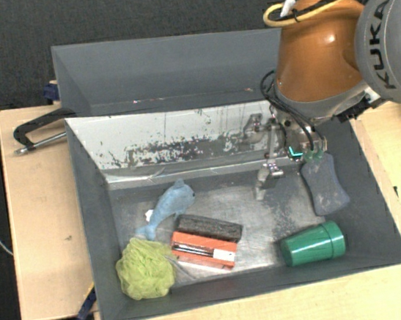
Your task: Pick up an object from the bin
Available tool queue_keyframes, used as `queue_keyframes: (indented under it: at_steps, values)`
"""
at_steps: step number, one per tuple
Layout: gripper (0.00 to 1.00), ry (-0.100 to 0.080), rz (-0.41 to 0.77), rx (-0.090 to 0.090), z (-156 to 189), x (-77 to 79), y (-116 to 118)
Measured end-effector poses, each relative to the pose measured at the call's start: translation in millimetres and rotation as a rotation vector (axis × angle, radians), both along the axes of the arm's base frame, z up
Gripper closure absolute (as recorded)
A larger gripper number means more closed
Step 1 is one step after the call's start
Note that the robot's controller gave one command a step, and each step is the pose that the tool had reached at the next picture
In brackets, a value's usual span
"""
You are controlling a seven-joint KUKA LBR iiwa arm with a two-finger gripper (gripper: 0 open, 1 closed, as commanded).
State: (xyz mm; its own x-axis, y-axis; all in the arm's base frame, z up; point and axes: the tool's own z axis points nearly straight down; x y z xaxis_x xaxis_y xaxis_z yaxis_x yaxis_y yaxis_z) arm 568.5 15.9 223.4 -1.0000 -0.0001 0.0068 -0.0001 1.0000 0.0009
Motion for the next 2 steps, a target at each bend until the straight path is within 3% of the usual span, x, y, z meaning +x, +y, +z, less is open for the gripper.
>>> queue_keyframes:
  at_steps: [1, 2]
  values:
    - [0.00, -0.009, 0.000, 0.000, 4.5, 1.5, 0.0]
    - [0.00, -0.014, 0.014, 0.000, -47.3, -10.8, 10.1]
